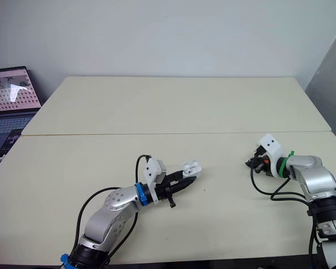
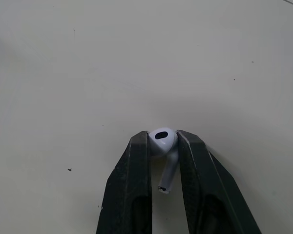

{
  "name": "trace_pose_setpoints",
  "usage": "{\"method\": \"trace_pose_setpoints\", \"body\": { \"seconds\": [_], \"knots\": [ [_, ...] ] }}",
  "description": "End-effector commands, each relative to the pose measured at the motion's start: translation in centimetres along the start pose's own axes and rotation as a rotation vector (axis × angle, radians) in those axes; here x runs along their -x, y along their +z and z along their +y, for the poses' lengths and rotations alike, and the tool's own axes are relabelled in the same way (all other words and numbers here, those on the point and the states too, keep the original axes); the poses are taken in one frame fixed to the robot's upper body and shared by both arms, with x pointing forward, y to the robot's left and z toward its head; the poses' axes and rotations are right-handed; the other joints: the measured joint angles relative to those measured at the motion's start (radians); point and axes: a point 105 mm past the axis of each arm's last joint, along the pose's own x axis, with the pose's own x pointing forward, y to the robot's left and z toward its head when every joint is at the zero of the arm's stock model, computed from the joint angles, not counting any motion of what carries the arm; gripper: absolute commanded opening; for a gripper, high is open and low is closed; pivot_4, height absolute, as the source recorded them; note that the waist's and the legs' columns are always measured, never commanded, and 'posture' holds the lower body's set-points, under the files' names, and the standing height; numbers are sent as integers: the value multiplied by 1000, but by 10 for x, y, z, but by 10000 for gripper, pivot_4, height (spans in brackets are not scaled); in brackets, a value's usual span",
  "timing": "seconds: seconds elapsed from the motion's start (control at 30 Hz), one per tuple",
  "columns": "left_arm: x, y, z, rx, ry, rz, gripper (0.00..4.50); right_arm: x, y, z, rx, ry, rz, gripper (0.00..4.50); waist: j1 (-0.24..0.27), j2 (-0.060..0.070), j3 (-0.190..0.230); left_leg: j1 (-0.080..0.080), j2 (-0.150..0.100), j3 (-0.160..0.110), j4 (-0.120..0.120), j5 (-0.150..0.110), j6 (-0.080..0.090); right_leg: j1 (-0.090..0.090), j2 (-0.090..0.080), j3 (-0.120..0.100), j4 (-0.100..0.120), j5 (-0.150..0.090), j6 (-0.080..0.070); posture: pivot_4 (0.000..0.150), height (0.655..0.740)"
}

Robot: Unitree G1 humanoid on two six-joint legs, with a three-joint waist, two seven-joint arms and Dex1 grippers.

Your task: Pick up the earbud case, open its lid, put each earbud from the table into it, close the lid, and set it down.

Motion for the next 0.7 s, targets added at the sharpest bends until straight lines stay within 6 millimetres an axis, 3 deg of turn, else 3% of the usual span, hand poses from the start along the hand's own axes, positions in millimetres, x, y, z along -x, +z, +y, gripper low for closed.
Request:
{"method": "trace_pose_setpoints", "body": {
  "seconds": [0.03,0.17,0.3,0.5,0.7],
  "knots": [
    [-1,12,-3,-42,-12,-39,7805,11,10,2,114,23,-50,4040,0,0,0,0,0,0,0,0,0,0,0,0,0,0,0,1500,7400],
    [0,12,-2,-45,-13,-36,7805,35,12,30,322,218,-93,4040,5,1,1,-1,0,0,0,0,0,0,0,-1,-1,0,0,1500,7400],
    [0,12,-2,-45,-17,-34,7805,66,-14,61,570,478,19,4040,6,1,1,0,-1,0,0,0,0,1,-1,-1,-1,0,0,1500,7400],
    [-2,11,-3,-39,-26,-35,7805,88,-37,73,670,669,128,4040,0,1,1,2,0,1,0,0,0,1,0,-1,0,0,0,1500,7400],
    [-2,10,-3,-34,-26,-36,7805,89,-58,74,786,726,234,4040,2,1,1,2,0,1,0,0,0,1,0,-1,0,0,0,1500,7400]
  ]
}}
